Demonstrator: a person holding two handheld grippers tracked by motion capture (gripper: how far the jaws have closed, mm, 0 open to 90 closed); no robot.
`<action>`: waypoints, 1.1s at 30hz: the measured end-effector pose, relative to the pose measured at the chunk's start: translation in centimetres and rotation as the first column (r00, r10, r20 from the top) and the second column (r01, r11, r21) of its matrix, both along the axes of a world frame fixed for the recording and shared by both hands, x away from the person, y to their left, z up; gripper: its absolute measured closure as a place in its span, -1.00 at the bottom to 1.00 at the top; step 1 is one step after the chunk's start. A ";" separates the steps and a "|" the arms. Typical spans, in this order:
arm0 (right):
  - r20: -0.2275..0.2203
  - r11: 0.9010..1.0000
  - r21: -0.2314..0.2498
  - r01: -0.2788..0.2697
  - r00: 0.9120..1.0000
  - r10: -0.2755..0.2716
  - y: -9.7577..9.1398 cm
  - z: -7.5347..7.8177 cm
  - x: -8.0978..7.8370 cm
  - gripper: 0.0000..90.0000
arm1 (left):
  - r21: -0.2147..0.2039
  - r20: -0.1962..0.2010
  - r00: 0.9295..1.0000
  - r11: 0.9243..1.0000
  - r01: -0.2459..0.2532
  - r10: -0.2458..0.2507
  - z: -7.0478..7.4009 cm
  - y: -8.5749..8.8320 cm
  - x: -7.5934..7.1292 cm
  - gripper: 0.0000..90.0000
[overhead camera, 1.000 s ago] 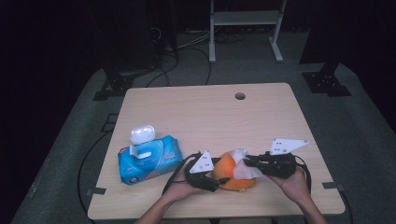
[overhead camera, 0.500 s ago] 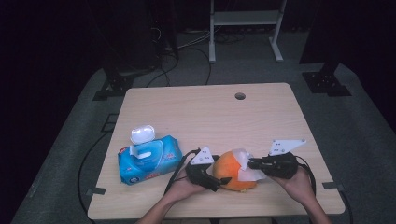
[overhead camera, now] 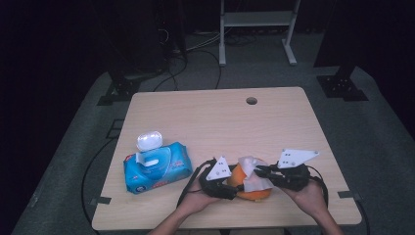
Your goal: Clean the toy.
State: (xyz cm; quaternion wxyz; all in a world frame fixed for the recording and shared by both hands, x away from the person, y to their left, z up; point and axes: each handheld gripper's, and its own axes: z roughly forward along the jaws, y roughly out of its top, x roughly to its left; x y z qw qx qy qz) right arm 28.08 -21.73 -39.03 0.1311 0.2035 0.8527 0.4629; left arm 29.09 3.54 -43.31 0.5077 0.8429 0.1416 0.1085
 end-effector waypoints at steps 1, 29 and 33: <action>0.006 1.000 0.013 0.000 1.000 0.000 -0.1 0.2 -0.1 0.83 | 0.003 0.005 1.000 1.000 0.002 -0.002 0.1 -0.1 -0.1 -0.24; 0.015 0.996 0.037 -0.086 0.996 0.085 2.3 1.3 -1.2 0.84 | -0.018 0.046 0.999 1.000 0.011 -0.010 0.7 -1.0 -1.1 -0.22; -0.020 0.998 0.034 -0.047 0.999 0.048 0.9 0.4 -0.3 0.84 | -0.030 0.005 1.000 1.000 0.003 -0.002 0.1 -0.2 -0.5 -0.22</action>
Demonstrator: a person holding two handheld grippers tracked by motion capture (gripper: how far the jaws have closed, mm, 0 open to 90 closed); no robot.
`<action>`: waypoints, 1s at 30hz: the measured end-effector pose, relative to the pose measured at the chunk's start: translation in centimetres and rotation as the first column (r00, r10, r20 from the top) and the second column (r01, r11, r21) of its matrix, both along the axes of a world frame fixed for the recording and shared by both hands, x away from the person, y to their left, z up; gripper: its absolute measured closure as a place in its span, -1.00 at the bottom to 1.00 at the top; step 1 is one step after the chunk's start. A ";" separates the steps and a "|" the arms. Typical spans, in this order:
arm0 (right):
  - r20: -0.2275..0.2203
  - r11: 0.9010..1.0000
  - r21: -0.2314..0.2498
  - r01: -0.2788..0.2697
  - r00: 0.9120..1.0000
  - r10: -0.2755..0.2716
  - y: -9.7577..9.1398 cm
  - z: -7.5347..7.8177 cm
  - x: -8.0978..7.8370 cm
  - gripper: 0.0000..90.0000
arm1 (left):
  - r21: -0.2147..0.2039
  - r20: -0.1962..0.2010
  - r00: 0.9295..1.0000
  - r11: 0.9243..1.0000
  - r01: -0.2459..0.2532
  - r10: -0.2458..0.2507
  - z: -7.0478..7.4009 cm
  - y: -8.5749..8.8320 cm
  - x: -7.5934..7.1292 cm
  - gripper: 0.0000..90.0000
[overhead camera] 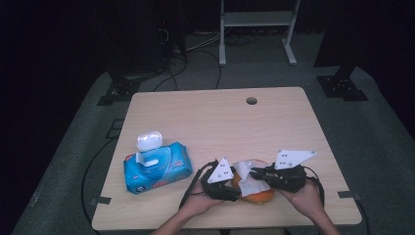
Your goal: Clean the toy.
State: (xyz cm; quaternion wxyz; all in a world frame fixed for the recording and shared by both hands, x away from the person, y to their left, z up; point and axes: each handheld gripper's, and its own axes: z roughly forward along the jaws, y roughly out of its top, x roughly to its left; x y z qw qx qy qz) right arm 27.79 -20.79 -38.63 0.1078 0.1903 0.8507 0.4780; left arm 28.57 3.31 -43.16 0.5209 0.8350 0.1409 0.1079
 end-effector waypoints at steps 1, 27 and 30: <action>-0.002 1.000 0.002 0.028 1.000 -0.028 -0.7 -0.1 0.3 0.84 | 0.006 -0.006 1.000 1.000 0.004 -0.004 -0.1 0.3 0.2 -0.22; -0.152 0.997 0.039 0.061 0.987 -0.055 -2.5 -2.5 1.9 0.83 | 0.049 -0.085 0.994 0.996 0.069 -0.064 -1.7 2.6 1.3 -0.33; -0.188 0.996 0.034 0.083 0.979 -0.076 -3.5 -3.5 2.3 0.83 | 0.033 -0.096 0.993 0.997 0.067 -0.063 -2.0 2.9 1.5 -0.32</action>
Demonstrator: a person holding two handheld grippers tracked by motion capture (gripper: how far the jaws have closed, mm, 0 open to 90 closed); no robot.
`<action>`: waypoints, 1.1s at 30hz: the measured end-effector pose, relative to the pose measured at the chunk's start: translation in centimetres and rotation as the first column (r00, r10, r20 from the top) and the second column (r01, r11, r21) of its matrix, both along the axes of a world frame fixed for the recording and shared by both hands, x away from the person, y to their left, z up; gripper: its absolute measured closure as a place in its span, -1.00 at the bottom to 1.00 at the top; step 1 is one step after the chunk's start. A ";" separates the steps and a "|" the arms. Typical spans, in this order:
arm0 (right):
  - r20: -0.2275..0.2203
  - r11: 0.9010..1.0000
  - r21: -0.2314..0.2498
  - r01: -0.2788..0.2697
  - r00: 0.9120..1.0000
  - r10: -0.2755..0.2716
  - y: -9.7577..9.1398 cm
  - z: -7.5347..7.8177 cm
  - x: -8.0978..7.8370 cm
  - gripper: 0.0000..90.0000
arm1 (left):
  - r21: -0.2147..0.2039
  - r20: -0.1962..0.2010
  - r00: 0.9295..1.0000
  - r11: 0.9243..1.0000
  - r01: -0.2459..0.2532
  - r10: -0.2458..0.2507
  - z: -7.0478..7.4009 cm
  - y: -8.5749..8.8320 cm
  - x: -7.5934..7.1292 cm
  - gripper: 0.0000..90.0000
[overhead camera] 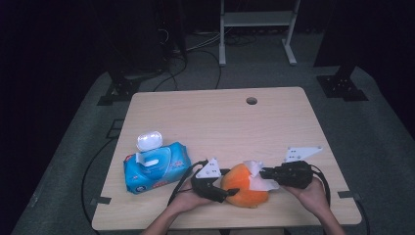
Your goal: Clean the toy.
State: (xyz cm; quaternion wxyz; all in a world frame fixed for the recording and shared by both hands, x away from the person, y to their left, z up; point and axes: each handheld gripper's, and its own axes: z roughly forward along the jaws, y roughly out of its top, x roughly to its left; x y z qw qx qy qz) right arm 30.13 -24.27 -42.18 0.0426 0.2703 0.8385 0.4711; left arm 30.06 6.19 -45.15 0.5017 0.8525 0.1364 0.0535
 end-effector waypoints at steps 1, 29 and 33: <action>-0.005 0.999 -0.021 0.026 1.000 -0.026 -0.4 -0.2 0.1 0.83 | 0.000 -0.002 1.000 1.000 0.000 0.000 0.0 0.1 0.1 -0.32; 0.018 0.999 -0.030 0.035 0.999 -0.034 -1.1 0.4 0.0 0.81 | -0.009 -0.003 1.000 1.000 0.013 -0.013 -0.3 0.4 0.2 -0.31; 0.059 0.999 0.051 -0.011 0.998 0.008 0.3 1.7 -0.3 0.79 | -0.004 0.012 1.000 1.000 0.020 -0.020 -0.1 0.2 0.1 -0.32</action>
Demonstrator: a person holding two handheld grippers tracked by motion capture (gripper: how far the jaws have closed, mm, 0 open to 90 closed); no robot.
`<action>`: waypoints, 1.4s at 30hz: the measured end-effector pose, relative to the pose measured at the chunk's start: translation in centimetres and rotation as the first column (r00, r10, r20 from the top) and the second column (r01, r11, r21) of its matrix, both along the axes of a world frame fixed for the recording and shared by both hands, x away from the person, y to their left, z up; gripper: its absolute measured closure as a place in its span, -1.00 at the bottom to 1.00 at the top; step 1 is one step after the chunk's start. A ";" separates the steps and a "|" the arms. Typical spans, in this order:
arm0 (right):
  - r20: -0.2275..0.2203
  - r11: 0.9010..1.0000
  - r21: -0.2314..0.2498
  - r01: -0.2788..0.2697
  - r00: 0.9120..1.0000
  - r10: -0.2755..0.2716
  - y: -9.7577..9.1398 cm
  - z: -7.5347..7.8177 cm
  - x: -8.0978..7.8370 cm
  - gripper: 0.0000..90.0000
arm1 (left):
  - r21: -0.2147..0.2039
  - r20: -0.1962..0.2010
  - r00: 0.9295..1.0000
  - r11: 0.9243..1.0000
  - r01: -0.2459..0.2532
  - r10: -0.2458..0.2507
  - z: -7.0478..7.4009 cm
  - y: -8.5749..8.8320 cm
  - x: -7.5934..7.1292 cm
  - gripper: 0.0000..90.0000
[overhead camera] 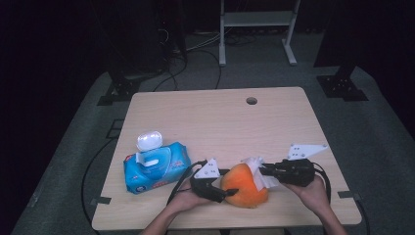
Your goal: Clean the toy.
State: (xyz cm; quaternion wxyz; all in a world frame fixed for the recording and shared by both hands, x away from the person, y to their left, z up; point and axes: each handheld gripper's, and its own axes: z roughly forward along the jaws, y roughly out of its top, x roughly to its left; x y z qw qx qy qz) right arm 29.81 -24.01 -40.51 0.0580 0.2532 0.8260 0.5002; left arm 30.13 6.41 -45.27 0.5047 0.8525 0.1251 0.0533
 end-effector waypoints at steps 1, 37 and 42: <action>-0.004 1.000 -0.016 -0.009 1.000 0.009 0.4 -0.1 0.1 0.78 | -0.003 -0.009 1.000 1.000 -0.001 0.001 0.0 0.0 0.0 -0.34; 0.112 0.991 -0.134 0.003 0.994 0.012 1.3 0.2 -1.5 0.83 | 0.022 0.174 0.985 1.000 0.006 -0.009 0.6 -1.7 -0.7 -0.52; 0.110 0.987 -0.158 0.003 0.994 0.014 1.7 0.1 -1.8 0.83 | 0.013 0.083 0.996 0.999 -0.040 0.038 0.9 -1.6 -0.3 -0.81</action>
